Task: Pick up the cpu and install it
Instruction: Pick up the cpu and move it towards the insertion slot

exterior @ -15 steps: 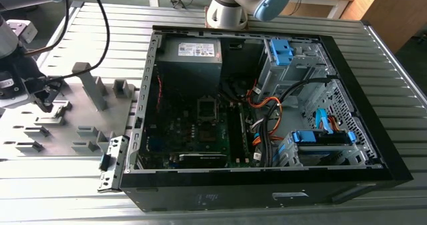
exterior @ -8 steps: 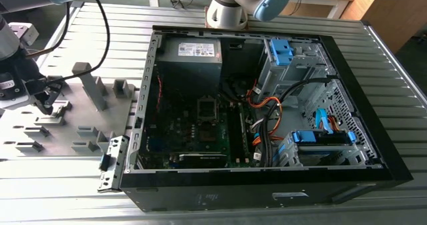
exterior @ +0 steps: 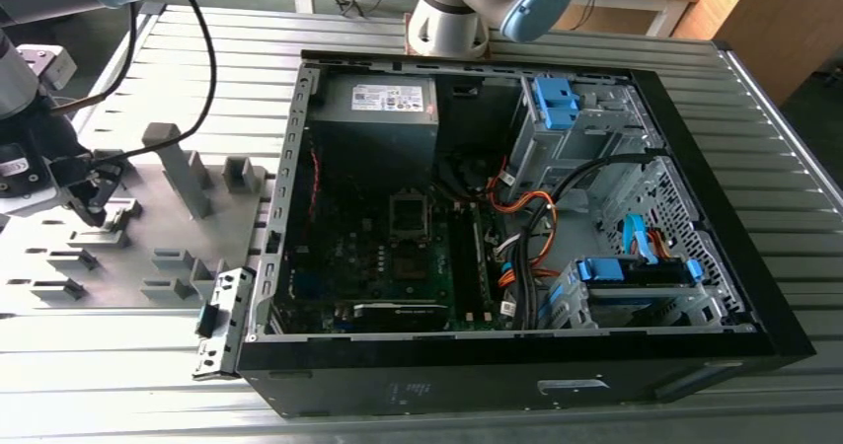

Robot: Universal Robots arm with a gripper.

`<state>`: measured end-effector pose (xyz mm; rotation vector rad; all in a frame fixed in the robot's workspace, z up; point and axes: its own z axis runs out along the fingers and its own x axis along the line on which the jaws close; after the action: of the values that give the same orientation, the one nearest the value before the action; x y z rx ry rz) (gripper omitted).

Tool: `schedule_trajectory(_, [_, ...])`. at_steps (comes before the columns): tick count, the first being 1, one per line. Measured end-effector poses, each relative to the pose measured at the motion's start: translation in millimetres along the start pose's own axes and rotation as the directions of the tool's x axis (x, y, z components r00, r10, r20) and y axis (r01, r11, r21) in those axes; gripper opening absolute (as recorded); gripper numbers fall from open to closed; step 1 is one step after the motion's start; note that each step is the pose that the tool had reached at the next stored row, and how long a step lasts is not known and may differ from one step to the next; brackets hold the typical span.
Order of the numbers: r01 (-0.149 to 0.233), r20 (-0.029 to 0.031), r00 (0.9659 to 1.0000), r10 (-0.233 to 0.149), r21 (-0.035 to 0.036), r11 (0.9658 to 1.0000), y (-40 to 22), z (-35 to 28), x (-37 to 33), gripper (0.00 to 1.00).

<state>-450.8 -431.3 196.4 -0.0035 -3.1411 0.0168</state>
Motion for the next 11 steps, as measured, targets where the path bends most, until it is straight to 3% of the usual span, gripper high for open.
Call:
schedule_trajectory(4, [0.0, 0.0002, 1.0, 0.0, 0.0, 1.0, 0.0, -0.1, 0.1, 0.11])
schedule_trajectory(9, [0.0, 0.0024, 1.0, 0.0, -0.0052, 1.0, 0.0, 0.0, 0.2, 0.11])
schedule_trajectory(11, [0.0, 0.0054, 1.0, 0.0, -0.0139, 0.9999, 0.0, -0.1, 0.4, 0.11])
